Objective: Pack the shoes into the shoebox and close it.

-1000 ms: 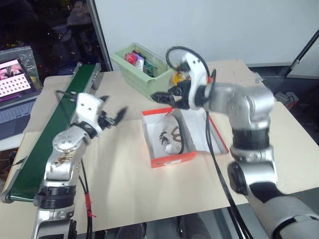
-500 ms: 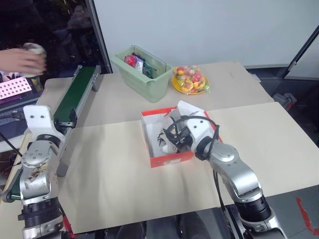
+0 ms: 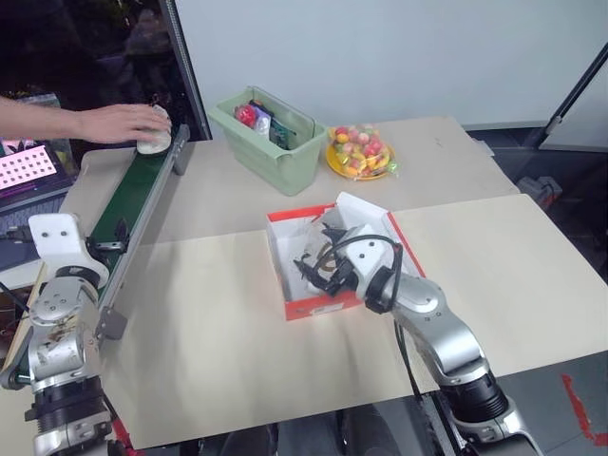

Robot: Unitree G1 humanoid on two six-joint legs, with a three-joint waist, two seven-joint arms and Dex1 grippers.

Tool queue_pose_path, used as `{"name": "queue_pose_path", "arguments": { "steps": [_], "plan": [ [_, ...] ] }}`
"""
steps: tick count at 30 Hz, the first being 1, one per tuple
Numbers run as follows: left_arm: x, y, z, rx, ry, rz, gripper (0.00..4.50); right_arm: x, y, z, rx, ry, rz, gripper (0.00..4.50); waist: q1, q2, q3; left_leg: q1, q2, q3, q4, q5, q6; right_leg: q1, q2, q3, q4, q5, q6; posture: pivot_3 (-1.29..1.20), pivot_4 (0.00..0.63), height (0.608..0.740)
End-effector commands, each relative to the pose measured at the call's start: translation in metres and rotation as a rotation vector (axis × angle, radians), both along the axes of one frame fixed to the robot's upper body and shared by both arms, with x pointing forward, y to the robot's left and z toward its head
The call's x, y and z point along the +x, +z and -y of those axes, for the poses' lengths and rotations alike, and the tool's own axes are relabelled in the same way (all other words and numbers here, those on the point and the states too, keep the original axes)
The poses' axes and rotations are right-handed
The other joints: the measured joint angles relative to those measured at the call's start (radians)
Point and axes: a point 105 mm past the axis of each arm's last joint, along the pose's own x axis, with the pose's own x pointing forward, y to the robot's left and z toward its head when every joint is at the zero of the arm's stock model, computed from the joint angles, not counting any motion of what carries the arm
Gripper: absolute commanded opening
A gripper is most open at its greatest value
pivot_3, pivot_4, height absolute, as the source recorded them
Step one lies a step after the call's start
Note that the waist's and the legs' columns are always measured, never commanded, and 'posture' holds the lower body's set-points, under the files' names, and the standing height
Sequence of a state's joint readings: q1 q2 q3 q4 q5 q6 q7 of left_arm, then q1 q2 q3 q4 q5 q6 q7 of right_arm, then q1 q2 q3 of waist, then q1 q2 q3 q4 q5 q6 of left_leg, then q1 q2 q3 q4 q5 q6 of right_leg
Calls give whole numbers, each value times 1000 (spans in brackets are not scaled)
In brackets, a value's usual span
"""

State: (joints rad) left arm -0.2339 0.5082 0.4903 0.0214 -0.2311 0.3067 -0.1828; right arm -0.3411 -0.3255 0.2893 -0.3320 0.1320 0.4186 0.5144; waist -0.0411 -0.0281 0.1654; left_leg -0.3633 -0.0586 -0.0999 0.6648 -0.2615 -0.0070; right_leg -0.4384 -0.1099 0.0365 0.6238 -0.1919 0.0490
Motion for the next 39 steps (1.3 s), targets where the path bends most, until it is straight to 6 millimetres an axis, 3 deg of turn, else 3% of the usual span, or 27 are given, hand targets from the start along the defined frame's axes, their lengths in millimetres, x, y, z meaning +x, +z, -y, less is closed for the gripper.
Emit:
{"name": "queue_pose_path", "arguments": {
  "steps": [1,20,29,39],
  "plan": [
    [-3,9,-1,3,-13,31,4493,-22,19,-13,38,155,58,4500,0,0,0,0,0,0,0,0,0,0,0,0,0,0,0,0,150,740],
    [-3,9,0,-6,-9,36,4493,-28,25,-18,66,239,75,4500,1,0,0,0,0,-1,0,0,0,0,0,0,0,0,0,0,150,740],
    [-3,3,-10,-16,44,6,4493,-24,25,-16,68,224,69,4500,1,0,0,0,0,-1,0,0,0,0,0,0,0,0,0,0,150,740],
    [-4,11,-33,-61,97,-7,4493,-22,27,-13,79,198,65,4500,0,0,0,0,0,-1,0,0,0,0,0,0,0,0,0,0,150,740]
  ]
}}
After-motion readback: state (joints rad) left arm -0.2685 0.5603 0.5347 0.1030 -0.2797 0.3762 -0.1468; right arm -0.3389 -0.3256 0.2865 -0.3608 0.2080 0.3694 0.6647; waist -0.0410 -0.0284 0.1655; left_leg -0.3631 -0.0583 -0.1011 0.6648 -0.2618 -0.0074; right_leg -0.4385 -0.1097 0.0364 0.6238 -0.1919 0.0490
